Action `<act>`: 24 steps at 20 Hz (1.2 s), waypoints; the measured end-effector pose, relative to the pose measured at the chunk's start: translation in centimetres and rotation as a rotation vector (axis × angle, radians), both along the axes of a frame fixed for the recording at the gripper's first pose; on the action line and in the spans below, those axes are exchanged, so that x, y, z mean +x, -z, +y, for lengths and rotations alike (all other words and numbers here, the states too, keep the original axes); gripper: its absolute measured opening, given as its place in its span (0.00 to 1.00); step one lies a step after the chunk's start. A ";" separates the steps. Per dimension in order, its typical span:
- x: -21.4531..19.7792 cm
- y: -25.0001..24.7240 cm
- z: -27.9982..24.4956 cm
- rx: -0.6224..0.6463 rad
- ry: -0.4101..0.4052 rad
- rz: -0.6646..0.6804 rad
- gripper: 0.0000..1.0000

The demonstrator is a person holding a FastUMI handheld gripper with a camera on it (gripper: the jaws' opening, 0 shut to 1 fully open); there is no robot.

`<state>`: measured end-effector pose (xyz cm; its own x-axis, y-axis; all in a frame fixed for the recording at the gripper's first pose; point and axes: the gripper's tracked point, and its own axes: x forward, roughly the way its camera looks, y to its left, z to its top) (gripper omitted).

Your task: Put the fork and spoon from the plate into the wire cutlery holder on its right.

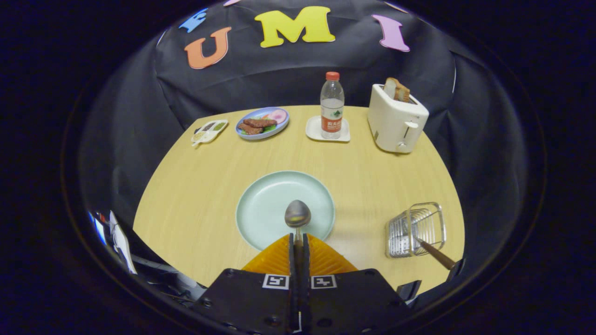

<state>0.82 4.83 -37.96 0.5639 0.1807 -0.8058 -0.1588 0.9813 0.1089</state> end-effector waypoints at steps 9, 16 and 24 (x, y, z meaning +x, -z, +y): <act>0.0 -2.5 -10.5 -0.003 0.092 -0.053 0.02; -0.5 -2.9 -17.0 0.006 0.161 -0.041 0.02; -1.4 -1.7 -19.6 0.000 0.190 0.026 0.03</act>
<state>-0.55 -14.74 -36.29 0.5672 0.0730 -0.8204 0.0325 0.9933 0.1109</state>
